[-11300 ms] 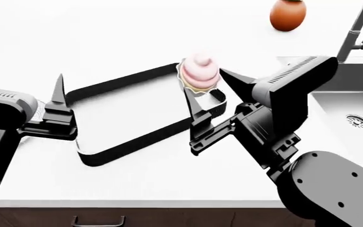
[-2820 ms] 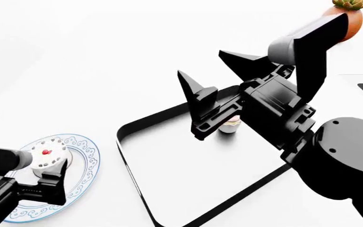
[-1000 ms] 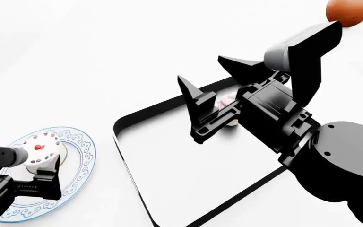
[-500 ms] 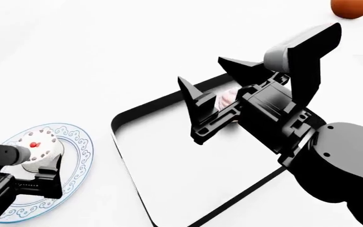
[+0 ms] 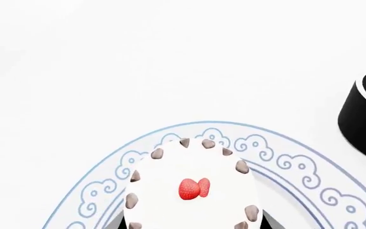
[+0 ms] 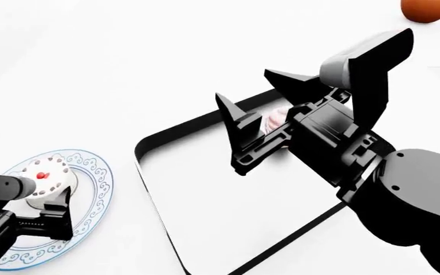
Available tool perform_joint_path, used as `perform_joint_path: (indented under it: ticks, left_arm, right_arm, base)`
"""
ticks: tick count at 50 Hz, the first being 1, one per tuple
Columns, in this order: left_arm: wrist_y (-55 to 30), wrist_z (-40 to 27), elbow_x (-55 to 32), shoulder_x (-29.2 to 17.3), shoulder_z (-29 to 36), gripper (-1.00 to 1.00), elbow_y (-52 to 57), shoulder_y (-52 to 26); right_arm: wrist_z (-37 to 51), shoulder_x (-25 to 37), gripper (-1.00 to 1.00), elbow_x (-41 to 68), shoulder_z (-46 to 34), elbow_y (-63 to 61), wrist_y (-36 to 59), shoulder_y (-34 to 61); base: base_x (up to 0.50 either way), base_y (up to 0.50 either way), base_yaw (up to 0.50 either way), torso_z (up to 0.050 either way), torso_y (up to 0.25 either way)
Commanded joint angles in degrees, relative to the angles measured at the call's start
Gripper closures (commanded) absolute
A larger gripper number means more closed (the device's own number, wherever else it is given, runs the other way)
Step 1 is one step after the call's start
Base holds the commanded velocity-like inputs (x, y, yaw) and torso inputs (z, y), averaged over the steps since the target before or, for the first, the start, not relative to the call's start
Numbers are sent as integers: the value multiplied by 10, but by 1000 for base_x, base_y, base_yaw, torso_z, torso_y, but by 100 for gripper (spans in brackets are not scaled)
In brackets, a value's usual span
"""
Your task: Move the dessert items from the plate to the tray.
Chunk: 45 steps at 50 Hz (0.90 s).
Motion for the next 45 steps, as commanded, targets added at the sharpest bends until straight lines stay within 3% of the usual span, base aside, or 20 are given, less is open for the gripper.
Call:
perform_joint_path:
  ticks: [1, 14, 24, 29, 38, 45]
  left_arm:
    - [9, 0, -8, -5, -1, 100, 9, 6]
    - [12, -3, -16, -11, -13, 100, 16, -3]
    - [9, -18, -38, -15, -29, 100, 25, -26]
    - [-13, -41, -64, -22, -26, 100, 25, -48]
    - [-65, -95, -158, -47, 18, 100, 27, -159]
    - [-117, -114, -197, -25, 170, 100, -4, -350]
  right_arm:
    - [0, 0, -100, 0, -1, 0, -1, 0]
    - [-1, 2, -100, -5, -3, 0, -3, -3]
    - [1, 1, -100, -3, -5, -1, -2, 0]
    - [2, 3, -100, -2, -3, -2, -4, -2]
    - [25, 11, -100, 17, 28, -6, -14, 29]
    - [81, 4, -100, 21, 82, 22, -35, 113]
  base:
    - [0, 0, 0, 0, 0]
    - [0, 0, 0, 0, 209]
    - [1, 0, 0, 0, 0]
    - [0, 0, 0, 50, 0]
    - [0, 0, 0, 44, 0]
    - [0, 0, 0, 0, 0]
